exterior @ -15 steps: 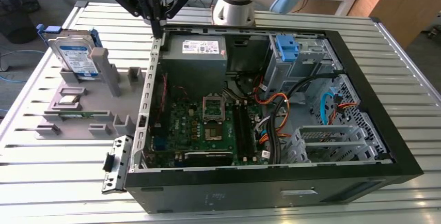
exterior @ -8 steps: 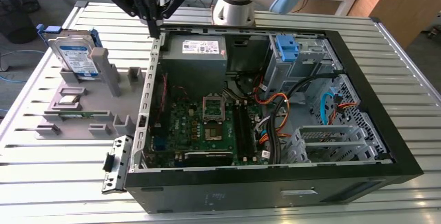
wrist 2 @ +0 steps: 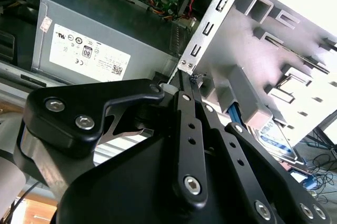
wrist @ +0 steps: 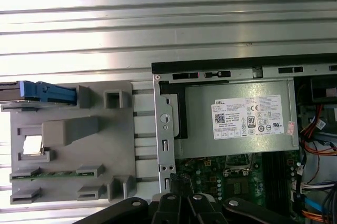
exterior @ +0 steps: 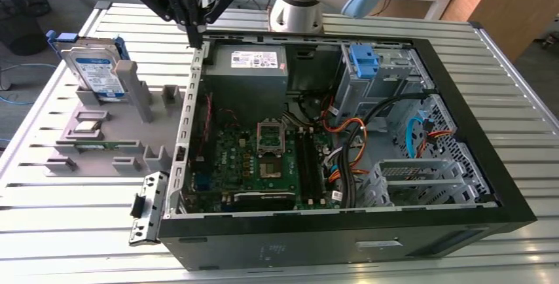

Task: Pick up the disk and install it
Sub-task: 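Reach for the disk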

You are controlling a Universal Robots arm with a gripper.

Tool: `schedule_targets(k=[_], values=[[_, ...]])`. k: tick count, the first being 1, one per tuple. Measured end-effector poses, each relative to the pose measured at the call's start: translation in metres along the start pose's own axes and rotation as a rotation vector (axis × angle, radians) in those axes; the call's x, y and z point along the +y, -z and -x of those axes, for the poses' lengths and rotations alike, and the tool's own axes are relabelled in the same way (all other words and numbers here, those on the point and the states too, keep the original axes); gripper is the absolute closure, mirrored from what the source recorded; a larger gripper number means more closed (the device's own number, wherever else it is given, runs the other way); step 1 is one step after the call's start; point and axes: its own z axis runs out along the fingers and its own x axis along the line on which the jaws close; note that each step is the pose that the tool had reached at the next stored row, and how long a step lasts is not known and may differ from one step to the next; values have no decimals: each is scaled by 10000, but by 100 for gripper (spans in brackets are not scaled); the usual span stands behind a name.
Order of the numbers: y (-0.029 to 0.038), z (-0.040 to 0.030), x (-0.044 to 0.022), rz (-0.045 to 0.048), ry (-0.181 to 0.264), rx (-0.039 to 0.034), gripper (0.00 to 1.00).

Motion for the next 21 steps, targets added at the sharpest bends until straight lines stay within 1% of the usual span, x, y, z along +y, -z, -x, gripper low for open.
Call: schedule_targets(k=[2,5,21], values=[[0,-4,0,0,-2,0,89],[0,-28,-2,-1,0,1,89],[-14,-267,-21,0,0,0,89]])
